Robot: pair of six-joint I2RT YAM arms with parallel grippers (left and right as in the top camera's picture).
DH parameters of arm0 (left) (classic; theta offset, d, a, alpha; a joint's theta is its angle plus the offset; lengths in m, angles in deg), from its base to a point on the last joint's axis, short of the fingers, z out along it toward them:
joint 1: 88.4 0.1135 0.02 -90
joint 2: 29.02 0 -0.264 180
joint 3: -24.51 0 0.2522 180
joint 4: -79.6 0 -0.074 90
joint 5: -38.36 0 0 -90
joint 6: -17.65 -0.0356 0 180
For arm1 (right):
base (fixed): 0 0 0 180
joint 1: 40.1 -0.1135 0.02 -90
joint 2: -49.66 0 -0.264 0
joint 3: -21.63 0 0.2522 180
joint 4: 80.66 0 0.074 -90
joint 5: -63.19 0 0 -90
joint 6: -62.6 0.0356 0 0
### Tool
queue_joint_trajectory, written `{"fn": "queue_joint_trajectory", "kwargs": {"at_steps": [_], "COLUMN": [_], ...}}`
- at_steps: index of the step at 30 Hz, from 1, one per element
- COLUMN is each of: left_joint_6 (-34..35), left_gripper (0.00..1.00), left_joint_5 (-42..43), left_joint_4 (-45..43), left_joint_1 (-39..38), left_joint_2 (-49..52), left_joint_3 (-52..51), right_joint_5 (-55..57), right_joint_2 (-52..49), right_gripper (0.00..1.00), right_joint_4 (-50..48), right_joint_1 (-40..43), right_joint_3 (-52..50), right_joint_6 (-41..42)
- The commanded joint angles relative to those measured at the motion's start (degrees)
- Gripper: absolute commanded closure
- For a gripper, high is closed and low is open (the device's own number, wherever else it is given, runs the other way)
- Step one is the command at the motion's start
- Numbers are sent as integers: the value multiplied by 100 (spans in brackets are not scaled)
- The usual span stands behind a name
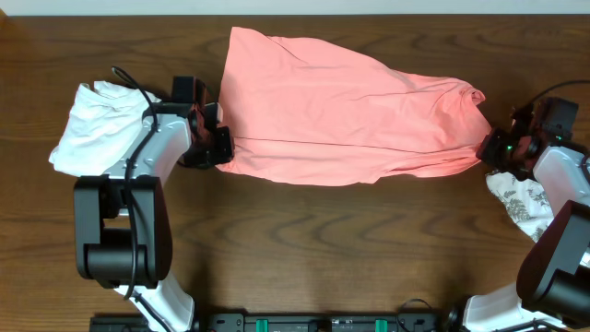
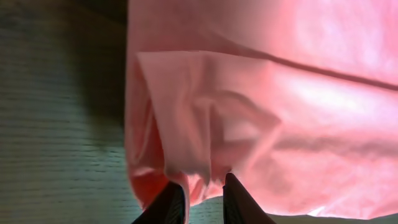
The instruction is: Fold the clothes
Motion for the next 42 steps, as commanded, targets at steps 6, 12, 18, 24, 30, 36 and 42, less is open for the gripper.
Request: {"fn": "queue_joint_trajectory", "kwargs": {"at_steps": [6, 12, 18, 24, 30, 36, 42], "left_joint_6": [7, 4, 7, 4, 7, 7, 9], "left_gripper": [94, 78, 94, 94, 94, 94, 93], "left_joint_5": [-348, -743, -673, -682, -706, -702, -651], "left_joint_4": [24, 63, 258, 723, 776, 857, 1016], "left_joint_1": [-76, -76, -76, -74, 92, 422, 409], "left_joint_2": [96, 98, 22, -675, -1731, -2245, -2120], "left_joint_3": [-76, -76, 15, 304, 304, 302, 297], "right_joint_5": [-7, -7, -7, -9, -9, -4, -4], "right_joint_2": [76, 76, 76, 79, 170, 455, 597], "right_gripper": [99, 99, 99, 99, 99, 99, 99], "right_joint_4": [7, 7, 4, 4, 282, 638, 697], "right_joint_1": [37, 37, 37, 37, 44, 42, 42], "right_joint_3": [-35, -35, -35, -33, 192, 522, 531], "right_joint_6": [-87, -87, -87, -87, -92, -223, -219]}}
